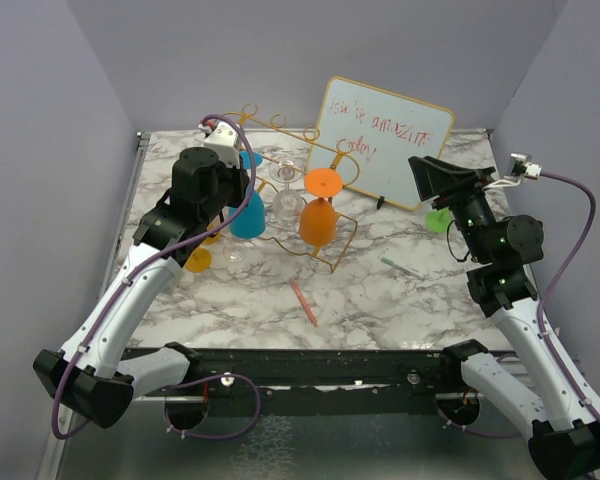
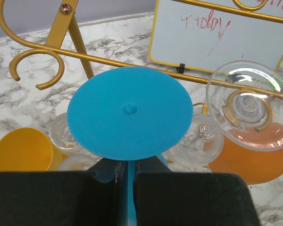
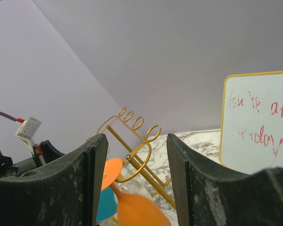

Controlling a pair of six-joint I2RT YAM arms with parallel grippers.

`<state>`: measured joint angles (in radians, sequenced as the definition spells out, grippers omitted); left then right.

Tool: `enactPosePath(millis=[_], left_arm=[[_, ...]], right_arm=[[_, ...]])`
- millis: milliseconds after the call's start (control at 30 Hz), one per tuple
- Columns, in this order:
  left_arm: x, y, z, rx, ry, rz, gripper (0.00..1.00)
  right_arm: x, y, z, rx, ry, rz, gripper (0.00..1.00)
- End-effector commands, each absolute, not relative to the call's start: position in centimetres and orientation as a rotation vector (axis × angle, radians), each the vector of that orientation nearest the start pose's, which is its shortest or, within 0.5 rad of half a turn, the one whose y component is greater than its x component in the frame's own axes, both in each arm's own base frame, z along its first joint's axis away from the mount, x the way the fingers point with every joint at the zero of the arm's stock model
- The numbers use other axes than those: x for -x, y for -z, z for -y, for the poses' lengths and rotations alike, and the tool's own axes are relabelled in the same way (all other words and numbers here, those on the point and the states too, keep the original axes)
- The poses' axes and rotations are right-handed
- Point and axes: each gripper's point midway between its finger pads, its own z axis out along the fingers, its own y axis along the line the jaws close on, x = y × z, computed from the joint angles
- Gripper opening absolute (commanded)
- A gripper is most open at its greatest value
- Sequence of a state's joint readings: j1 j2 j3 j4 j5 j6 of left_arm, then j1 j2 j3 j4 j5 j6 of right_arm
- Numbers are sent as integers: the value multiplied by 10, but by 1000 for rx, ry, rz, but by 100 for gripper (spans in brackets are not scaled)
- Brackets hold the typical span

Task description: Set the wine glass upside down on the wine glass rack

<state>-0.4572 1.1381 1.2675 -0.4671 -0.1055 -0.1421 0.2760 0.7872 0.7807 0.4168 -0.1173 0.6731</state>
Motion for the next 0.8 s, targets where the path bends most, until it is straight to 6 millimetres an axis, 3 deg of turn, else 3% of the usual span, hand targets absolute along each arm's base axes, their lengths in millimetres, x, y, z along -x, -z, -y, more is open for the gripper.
enactPosePath(millis=[0, 200, 500, 767], left_arm=[[-328, -308, 147, -228, 306, -1943, 0], [-333, -301, 151, -231, 315, -1936, 0], [-337, -308, 165, -297, 377, -1848, 1], [-339, -306, 164, -301, 362, -1846, 21]], right_arm=[[-290, -435, -130, -137, -909, -1185, 58], [-287, -436, -129, -137, -905, -1183, 58], [-285, -437, -127, -139, -902, -1179, 58], [-283, -438, -126, -141, -901, -1177, 58]])
